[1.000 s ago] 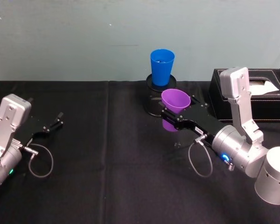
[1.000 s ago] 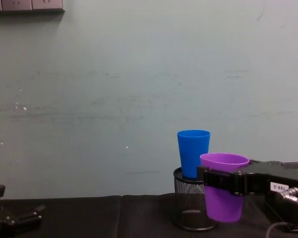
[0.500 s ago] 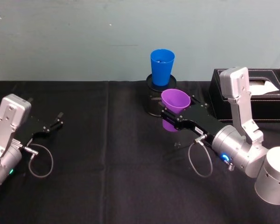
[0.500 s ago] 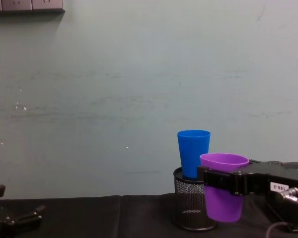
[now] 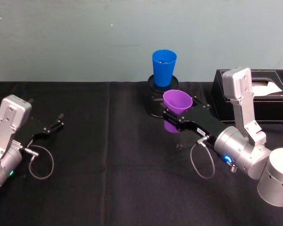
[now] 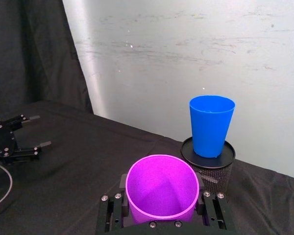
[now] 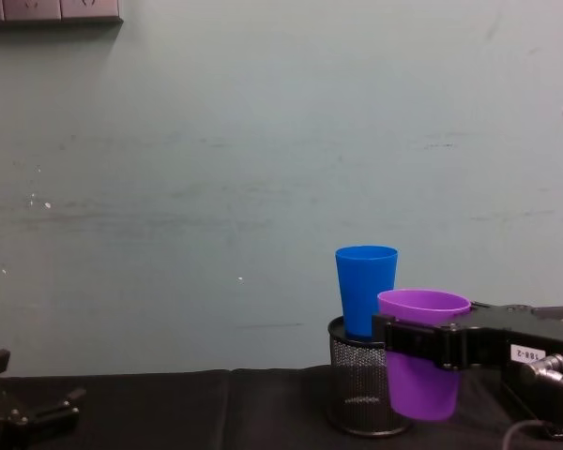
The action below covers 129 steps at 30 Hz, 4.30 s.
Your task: Pick up one cup with a gripper and tap it against the other cup.
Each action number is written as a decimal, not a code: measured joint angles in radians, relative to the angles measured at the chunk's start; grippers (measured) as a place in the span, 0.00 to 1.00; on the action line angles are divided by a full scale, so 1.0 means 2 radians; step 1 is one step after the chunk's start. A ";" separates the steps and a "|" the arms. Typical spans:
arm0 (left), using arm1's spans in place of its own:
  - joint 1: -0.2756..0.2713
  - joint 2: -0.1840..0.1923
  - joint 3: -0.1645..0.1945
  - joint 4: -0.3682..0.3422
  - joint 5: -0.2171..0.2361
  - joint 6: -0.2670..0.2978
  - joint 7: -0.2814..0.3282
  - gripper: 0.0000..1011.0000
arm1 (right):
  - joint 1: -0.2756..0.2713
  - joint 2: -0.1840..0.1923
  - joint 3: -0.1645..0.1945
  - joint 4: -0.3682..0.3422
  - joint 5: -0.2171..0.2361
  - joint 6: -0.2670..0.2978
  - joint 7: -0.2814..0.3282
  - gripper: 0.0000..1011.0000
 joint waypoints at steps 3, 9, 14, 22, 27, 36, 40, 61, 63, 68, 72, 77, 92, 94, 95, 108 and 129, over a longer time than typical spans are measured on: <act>0.000 0.000 0.000 0.000 0.000 0.000 0.000 0.99 | 0.000 0.000 0.000 0.000 0.000 0.000 0.000 0.73; 0.000 0.000 0.000 0.000 0.000 0.000 0.000 0.99 | 0.000 0.000 0.000 0.000 0.000 0.000 0.000 0.73; 0.000 0.000 0.000 0.000 0.000 0.000 0.000 0.99 | 0.000 0.000 0.000 0.000 0.000 0.000 0.000 0.73; 0.000 0.000 0.000 0.000 0.000 0.000 0.000 0.99 | 0.000 0.000 0.000 0.000 0.000 0.000 0.000 0.73; 0.000 0.000 0.000 0.000 0.000 0.000 0.000 0.99 | 0.000 0.000 0.000 0.000 0.000 0.000 0.000 0.73; 0.000 0.000 0.000 0.000 0.000 0.000 0.000 0.99 | 0.000 0.000 0.000 0.000 0.000 0.000 0.000 0.73; 0.000 0.000 0.000 0.000 0.000 0.000 0.000 0.99 | 0.000 0.000 0.000 0.000 0.000 0.000 0.000 0.73; 0.000 0.000 0.000 0.000 0.000 0.000 0.000 0.99 | 0.000 0.000 0.000 0.000 0.000 0.000 0.000 0.73; 0.000 0.000 0.000 0.000 0.000 0.000 0.000 0.99 | 0.000 0.000 0.000 0.000 0.000 0.000 0.000 0.73; 0.000 0.000 0.000 0.000 0.000 0.000 0.000 0.99 | 0.000 0.000 0.000 0.000 0.000 0.000 0.000 0.73; 0.000 0.000 0.000 0.000 0.000 0.000 0.000 0.99 | 0.000 0.000 0.000 0.000 0.000 0.000 0.000 0.73; 0.000 0.000 0.000 0.000 0.000 0.000 0.000 0.99 | 0.000 0.000 0.000 0.000 0.000 0.000 0.000 0.73; 0.000 0.000 0.000 0.000 0.000 0.000 0.000 0.99 | 0.000 0.000 0.000 0.000 0.000 0.000 0.000 0.73; 0.000 0.000 0.000 0.000 0.000 0.000 0.000 0.99 | 0.000 0.000 0.000 0.000 0.000 0.000 0.000 0.73; 0.000 0.000 0.000 0.000 0.000 0.000 0.000 0.99 | 0.000 0.000 0.000 0.000 0.000 0.000 0.000 0.73; 0.000 0.000 0.000 0.000 0.000 0.000 0.000 0.99 | 0.000 0.000 0.000 0.000 0.000 0.000 0.000 0.73; 0.000 0.000 0.000 0.000 0.000 0.000 0.000 0.99 | 0.000 0.000 0.000 0.000 0.000 0.000 0.000 0.73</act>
